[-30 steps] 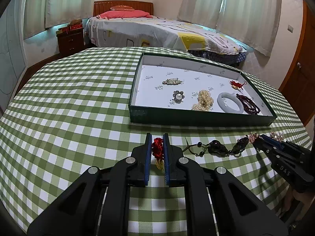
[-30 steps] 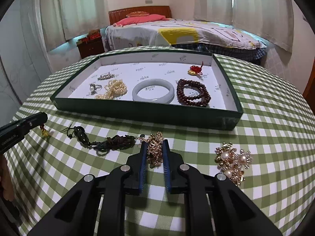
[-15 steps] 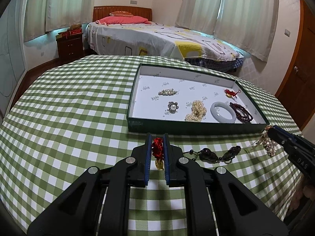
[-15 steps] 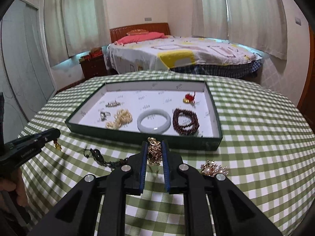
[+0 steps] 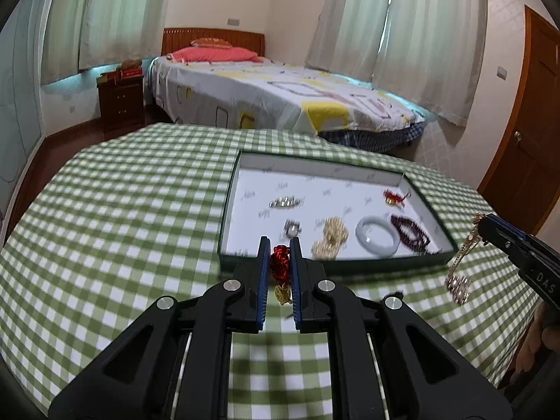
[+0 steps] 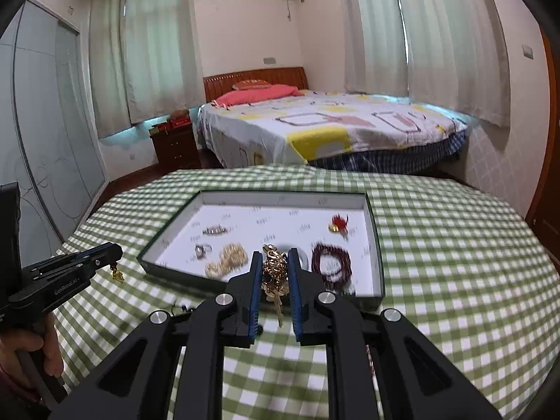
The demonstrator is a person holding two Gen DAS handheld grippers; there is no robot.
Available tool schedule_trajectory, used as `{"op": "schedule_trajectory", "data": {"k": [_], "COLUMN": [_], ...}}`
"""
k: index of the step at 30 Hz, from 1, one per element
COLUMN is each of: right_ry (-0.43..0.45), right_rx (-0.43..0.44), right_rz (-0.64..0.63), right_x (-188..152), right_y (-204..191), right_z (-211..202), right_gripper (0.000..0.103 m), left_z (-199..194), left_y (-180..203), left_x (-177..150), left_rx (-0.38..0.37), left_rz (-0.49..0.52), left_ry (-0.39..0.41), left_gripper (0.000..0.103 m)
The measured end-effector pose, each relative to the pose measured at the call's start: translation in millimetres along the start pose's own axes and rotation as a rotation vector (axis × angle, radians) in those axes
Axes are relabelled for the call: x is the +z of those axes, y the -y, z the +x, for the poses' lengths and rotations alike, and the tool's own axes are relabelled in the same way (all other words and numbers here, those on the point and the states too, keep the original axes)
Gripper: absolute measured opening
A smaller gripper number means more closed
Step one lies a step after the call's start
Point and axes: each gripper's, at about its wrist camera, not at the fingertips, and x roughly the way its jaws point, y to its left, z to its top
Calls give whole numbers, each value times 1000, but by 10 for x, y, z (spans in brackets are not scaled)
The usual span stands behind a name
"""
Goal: Organize jewelry
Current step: 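Carry the red flower charm and gold brooch over the box with both grippers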
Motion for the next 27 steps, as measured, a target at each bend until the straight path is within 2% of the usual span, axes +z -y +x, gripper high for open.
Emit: {"op": "schedule_trajectory", "data": {"k": [9,17,22,27], "right_ry": [53,64,51,-44], "right_rx": [15,-3,-1,14], "right_rz": [-13,-20,-15,4], "right_x": [327,553,620,526], "right_y": [-15,99,177,269], "right_z": [176,499,769,1239], "right_gripper": [15,15,15,15], "left_z": [134,502,907,1442], "left_y": [188,485,646,693], "left_x": [427,794,864,746], "left_rx": [-48,-95,-109,-108], "left_rz": [20,64,89,102], "left_ry": [58,90,60,-48], "left_gripper": [11,11,11,11]}}
